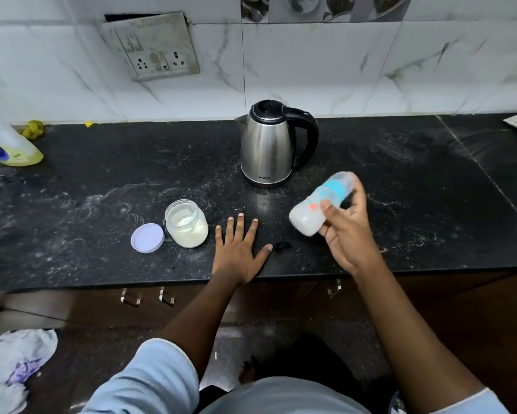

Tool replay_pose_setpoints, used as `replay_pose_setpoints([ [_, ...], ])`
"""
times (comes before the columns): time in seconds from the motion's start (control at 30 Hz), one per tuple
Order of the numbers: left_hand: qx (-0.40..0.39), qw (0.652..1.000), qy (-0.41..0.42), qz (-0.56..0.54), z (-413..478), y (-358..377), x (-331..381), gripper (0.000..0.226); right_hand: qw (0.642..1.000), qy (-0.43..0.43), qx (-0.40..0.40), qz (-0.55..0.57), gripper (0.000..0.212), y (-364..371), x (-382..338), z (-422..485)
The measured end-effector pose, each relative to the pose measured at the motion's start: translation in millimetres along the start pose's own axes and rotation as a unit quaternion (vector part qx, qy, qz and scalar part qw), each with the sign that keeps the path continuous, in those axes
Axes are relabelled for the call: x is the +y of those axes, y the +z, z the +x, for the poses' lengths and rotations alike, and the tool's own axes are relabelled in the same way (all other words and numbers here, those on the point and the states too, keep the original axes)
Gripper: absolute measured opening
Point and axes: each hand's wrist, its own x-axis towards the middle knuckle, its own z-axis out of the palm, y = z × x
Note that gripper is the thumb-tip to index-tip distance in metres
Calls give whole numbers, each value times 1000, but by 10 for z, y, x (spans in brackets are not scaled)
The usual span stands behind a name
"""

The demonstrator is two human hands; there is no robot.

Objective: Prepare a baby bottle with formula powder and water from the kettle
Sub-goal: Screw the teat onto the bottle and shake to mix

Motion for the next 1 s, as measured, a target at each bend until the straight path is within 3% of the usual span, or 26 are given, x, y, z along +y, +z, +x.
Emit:
replay_pose_setpoints([
  [0.07, 2, 1000, -1, -4, -7, 11, -3, 90, 1000, 11, -9, -12, 86, -14, -15, 21],
  [0.13, 1, 1000, 1, -4, -5, 11, -7, 91, 993, 37, -88, -71, 92, 11, -39, 4],
  [0.27, 1, 1000, -1, -5, 1, 10, 2, 90, 1000, 20, -14, -7, 84, 13, -38, 28],
  [0.37, 0, 1000, 3, -3, -5, 3, -3, 91, 993, 34, -100, -60, 92, 58, -51, 8],
  [0.47, 2, 1000, 3, -5, -4, -5, 5, 90, 1000, 4, 1, 13, 83, 30, -65, 46],
  [0.6, 0, 1000, 2, -3, -8, -14, 2, 91, 995, 22, -78, -58, 89, 44, -83, 21],
  [0.7, -3, 1000, 2, -3, -7, -14, 1, 90, 1000, 1, -3, -7, 80, 36, -69, 31],
  [0.8, -6, 1000, 3, 2, -11, -24, 10, 92, 992, 22, -103, -64, 90, 50, -83, -17],
  [0.93, -4, 1000, 3, 0, -17, -27, 7, 90, 1000, -2, -15, 9, 85, 60, -83, -8],
  [1.0, -3, 1000, 5, 2, -29, -31, 11, 92, 994, 25, -90, -58, 92, 68, -98, -29],
])
